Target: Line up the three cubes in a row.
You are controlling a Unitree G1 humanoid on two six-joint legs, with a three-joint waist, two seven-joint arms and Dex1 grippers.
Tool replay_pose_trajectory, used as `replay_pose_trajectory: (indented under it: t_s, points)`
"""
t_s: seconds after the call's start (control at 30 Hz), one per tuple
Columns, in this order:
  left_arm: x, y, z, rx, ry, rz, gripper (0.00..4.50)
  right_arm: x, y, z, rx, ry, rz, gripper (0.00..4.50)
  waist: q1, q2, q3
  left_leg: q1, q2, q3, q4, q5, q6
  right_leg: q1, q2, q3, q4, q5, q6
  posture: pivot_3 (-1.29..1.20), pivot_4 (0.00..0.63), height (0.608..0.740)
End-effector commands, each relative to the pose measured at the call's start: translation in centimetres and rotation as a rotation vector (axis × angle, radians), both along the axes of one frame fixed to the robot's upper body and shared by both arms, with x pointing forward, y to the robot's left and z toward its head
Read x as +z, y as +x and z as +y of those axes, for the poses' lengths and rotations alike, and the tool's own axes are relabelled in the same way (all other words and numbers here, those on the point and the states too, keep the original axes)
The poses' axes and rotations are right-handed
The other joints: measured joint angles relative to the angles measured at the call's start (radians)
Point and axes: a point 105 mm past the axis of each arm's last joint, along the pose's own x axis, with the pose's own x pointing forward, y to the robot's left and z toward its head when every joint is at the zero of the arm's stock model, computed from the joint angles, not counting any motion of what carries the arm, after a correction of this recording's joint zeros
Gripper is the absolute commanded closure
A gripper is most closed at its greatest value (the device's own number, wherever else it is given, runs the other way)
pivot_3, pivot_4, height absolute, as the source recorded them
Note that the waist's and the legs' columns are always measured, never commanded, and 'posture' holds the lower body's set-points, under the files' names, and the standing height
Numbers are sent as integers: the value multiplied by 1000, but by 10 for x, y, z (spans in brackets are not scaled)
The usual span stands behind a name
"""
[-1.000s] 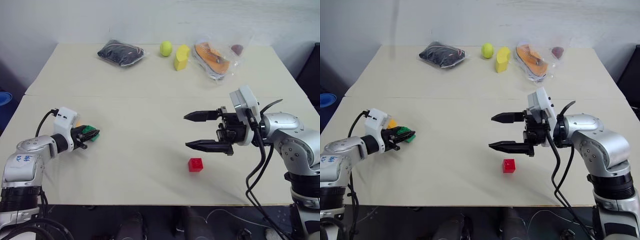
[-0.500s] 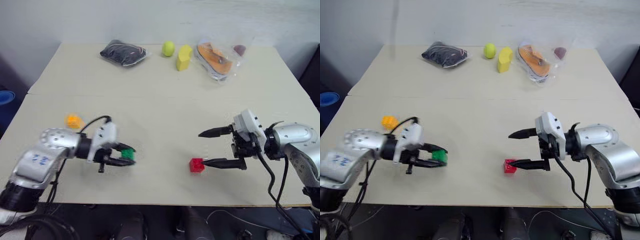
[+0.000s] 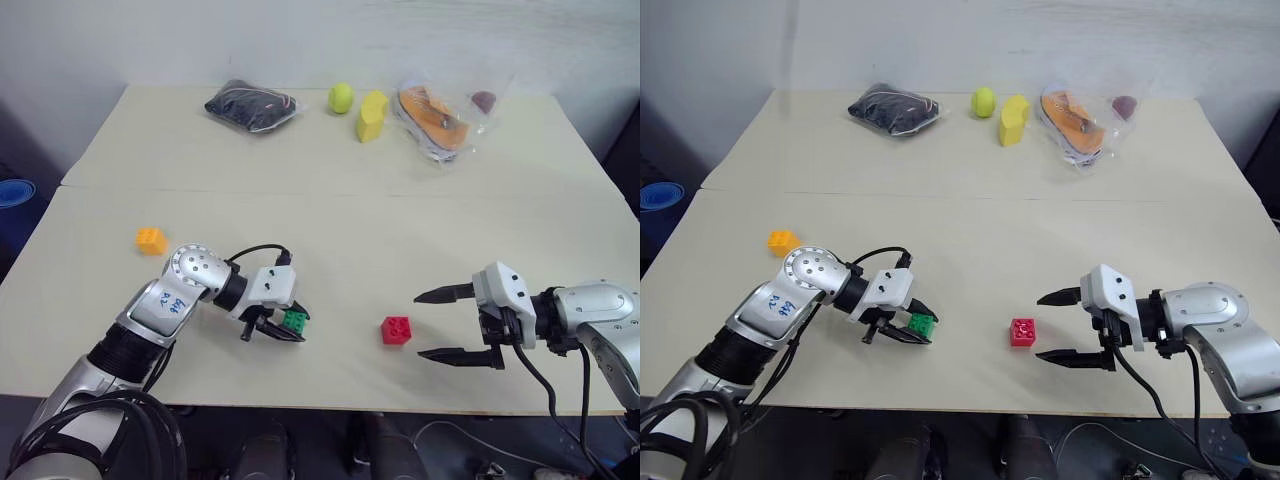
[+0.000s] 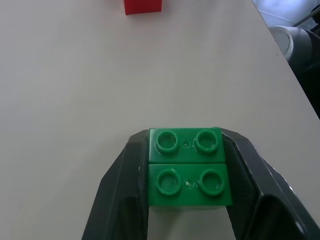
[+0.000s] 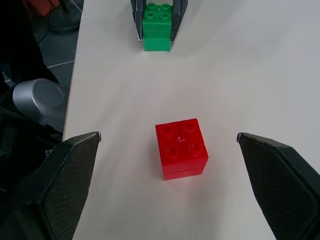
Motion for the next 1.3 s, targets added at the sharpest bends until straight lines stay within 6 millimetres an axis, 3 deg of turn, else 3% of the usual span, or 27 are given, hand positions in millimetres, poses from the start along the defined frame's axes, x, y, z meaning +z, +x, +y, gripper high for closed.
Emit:
replay_pose_trajectory:
  t_s: [0.03, 0.3, 0.33, 0.6, 0.67, 0.8, 0.87, 0.97, 1.1, 1.2, 1.3]
  points:
    - [3, 5, -1, 36, -16, -27, 2992, 12, 0, 1, 10, 4, -57, 0, 0, 0, 0, 0, 0, 0, 0, 0, 0, 0, 0, 0, 0, 0, 0, 0, 150, 740]
    - [-3, 3, -4, 82, -32, -14, 2992, 15, 5, 7, 15, 42, -53, 0, 2, 0, 0, 0, -1, -1, 1, 0, 1, 1, -1, 0, 0, 0, 1, 0, 150, 740]
    - [-2, 3, -3, 88, -36, -11, 2272, 16, 5, 8, 17, 44, -52, 0, 2, 0, 0, 0, -1, -1, 1, 0, 1, 1, -1, 0, 0, 0, 1, 0, 150, 740]
    - [12, -4, 7, 152, -87, 28, 22, 17, 7, 10, 27, 51, -47, 0, 0, 0, 0, 0, 0, -1, 1, 0, 1, 1, -1, -1, 0, 0, 1, 0, 150, 740]
    - [18, -7, 21, 200, -102, 36, 22, 18, 9, 11, 35, 53, -47, 0, 0, 0, 0, 0, 0, -2, 1, 0, 1, 1, -2, -1, 0, 0, 1, 0, 150, 740]
    - [37, -18, 74, 386, -118, 14, 22, 29, 16, 14, 63, 85, -59, 0, -25, -1, 0, 0, 1, -1, 0, 0, 0, 1, -1, 0, 1, 0, 1, 0, 150, 740]
    - [45, -26, 114, 590, -151, -7, 22, 42, 18, 21, 95, 135, -60, 0, -38, 0, 1, 0, 2, -1, -1, 1, -1, 0, -1, 0, 0, 0, 0, 0, 150, 740]
    - [49, -39, 151, 810, -190, -38, 22, 52, 19, 25, 124, 170, -49, 0, -35, 0, 1, 0, 3, -3, -1, 1, -1, 0, -2, -1, 0, 0, -1, 0, 150, 740]
    - [39, -78, 212, 1164, -234, -75, 22, 56, 19, 29, 171, 168, -33, 0, -30, 0, 1, 0, 2, -3, -1, -1, 0, 0, -4, 0, -2, 0, -1, 0, 150, 740]
    - [34, -100, 238, 1330, -256, -100, 22, 58, 16, 29, 210, 173, 4, 0, -21, -1, 0, 0, 1, -4, -1, -2, 0, 1, -5, -1, -2, 0, -1, 0, 150, 740]
    - [34, -106, 247, 1399, -271, -125, 22, 59, 15, 30, 230, 168, 14, 0, -18, -1, 0, 0, 0, -5, -1, -2, 1, 1, -8, -2, -2, 0, -1, 0, 150, 740]
